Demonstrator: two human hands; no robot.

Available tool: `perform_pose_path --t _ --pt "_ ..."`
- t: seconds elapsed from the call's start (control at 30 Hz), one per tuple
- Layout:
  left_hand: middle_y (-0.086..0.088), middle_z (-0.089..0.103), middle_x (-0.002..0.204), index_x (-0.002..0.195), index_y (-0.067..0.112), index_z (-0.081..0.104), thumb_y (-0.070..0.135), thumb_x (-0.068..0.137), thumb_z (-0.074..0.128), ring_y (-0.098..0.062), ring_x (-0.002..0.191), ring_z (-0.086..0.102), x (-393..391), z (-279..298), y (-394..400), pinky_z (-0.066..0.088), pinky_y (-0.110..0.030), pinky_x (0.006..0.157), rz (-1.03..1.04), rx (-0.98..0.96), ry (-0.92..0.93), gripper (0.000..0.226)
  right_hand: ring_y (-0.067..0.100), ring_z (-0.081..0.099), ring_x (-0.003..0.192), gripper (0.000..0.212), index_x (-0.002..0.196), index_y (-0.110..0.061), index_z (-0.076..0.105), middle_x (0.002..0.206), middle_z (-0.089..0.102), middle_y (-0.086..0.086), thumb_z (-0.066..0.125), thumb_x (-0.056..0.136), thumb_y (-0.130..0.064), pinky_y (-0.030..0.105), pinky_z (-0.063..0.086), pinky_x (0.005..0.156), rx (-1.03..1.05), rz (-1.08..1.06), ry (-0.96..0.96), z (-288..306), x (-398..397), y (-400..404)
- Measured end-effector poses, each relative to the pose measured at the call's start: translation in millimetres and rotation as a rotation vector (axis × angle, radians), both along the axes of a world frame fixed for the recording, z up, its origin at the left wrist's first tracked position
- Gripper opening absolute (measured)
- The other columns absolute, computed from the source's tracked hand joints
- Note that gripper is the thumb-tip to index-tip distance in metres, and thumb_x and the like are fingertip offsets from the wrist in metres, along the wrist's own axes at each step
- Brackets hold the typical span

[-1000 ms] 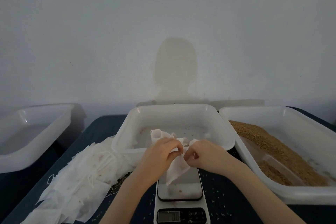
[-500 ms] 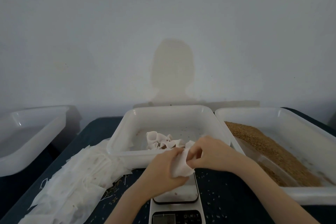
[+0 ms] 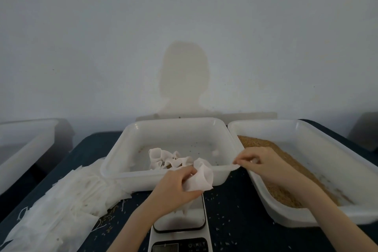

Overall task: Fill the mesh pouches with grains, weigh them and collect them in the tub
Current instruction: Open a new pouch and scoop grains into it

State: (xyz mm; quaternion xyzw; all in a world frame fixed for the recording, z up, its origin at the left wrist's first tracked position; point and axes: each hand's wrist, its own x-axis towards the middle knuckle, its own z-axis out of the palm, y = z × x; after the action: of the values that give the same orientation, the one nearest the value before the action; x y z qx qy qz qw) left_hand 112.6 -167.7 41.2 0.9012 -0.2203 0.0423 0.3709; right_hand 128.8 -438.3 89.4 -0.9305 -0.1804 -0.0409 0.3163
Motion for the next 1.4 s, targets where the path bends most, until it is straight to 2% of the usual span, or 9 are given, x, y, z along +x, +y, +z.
perform_pose_path --t 0.13,0.23,0.37,0.5,0.77,0.93,1.07,1.23,1.4 --pt "0.017 0.062 0.094 0.103 0.034 0.060 0.048 0.075 0.069 0.001 0.087 0.057 5.3 -2.5 -6.9 0.047 -0.015 0.072 0.001 0.031 0.003 0.033 0.000 0.058 0.087 0.015 0.096 -0.035 0.065 0.102 0.065 -0.016 0.055 0.092 -0.045 0.024 0.052 0.081 -0.493 -0.354 0.061 -23.5 12.4 -66.5" --pt "0.019 0.062 0.098 0.103 0.039 0.057 0.050 0.074 0.069 0.001 0.090 0.057 9.6 -4.9 -14.5 0.049 -0.017 0.078 -0.005 0.060 0.009 0.033 0.006 0.059 0.085 0.038 0.100 -0.027 0.062 0.096 0.063 -0.011 0.053 0.087 -0.061 0.023 0.051 0.078 -0.625 -0.355 0.266 -37.7 14.0 -92.0" --pt "0.022 0.063 0.093 0.097 0.043 0.057 0.051 0.073 0.068 0.005 0.086 0.057 12.6 -7.3 -25.3 0.047 -0.013 0.074 -0.031 0.057 -0.002 0.027 0.009 0.055 0.071 0.027 0.078 -0.026 0.057 0.079 0.059 -0.010 0.062 0.080 -0.053 0.026 0.048 0.066 -0.713 -0.310 0.327 -40.5 17.3 -91.0" --pt "0.023 0.063 0.089 0.091 0.045 0.055 0.043 0.076 0.073 0.008 0.085 0.056 13.4 -11.0 -28.0 0.043 -0.010 0.070 -0.044 0.069 -0.019 0.023 0.012 0.051 0.065 0.023 0.073 -0.020 0.053 0.073 0.054 -0.004 0.053 0.090 -0.036 0.027 0.045 0.062 -0.627 -0.359 0.245 -35.6 22.1 -91.3" --pt "0.028 0.060 0.086 0.089 0.039 0.059 0.048 0.073 0.070 0.002 0.080 0.055 18.2 -11.1 -18.4 0.042 -0.014 0.066 -0.040 0.051 -0.051 0.021 0.014 0.062 0.080 0.020 0.093 -0.022 0.065 0.090 0.064 -0.005 0.055 0.088 -0.038 0.028 0.054 0.075 -0.576 -0.501 0.342 -9.0 30.4 -99.5" --pt "0.024 0.061 0.082 0.083 0.041 0.059 0.052 0.073 0.067 -0.001 0.076 0.055 16.7 -12.1 -24.8 0.041 -0.014 0.065 -0.080 0.033 -0.072 0.017 0.018 0.051 0.066 0.032 0.066 -0.017 0.044 0.069 0.048 -0.001 0.055 0.093 -0.032 0.032 0.049 0.071 -0.527 -0.479 0.307 -19.3 49.2 -69.6" --pt "0.022 0.057 0.071 0.077 0.050 0.055 0.052 0.073 0.066 0.000 0.069 0.051 12.3 -11.6 -28.8 0.037 -0.012 0.062 -0.113 -0.003 -0.063 0.011 0.024 0.064 0.088 0.025 0.093 -0.008 0.060 0.094 0.063 0.008 0.047 0.099 -0.029 0.037 0.053 0.079 -0.477 -0.430 0.270 -33.5 58.1 -65.1" --pt "0.028 0.057 0.071 0.077 0.042 0.057 0.040 0.076 0.070 0.005 0.068 0.051 10.7 -10.5 -29.7 0.038 -0.009 0.062 -0.104 0.005 -0.052 0.013 0.018 0.052 0.065 0.036 0.064 -0.016 0.044 0.067 0.049 0.001 0.044 0.098 -0.029 0.031 0.046 0.067 -0.382 -0.465 0.276 -40.8 58.2 -75.7" --pt "0.028 0.056 0.067 0.074 0.040 0.056 0.033 0.078 0.074 0.007 0.067 0.051 7.3 -9.3 -32.3 0.037 -0.007 0.061 -0.105 -0.004 -0.077 0.020 0.020 0.061 0.081 0.021 0.087 -0.018 0.059 0.086 0.061 0.001 0.043 0.096 -0.028 0.033 0.052 0.072 -0.298 -0.537 0.194 -40.1 53.6 -78.9"
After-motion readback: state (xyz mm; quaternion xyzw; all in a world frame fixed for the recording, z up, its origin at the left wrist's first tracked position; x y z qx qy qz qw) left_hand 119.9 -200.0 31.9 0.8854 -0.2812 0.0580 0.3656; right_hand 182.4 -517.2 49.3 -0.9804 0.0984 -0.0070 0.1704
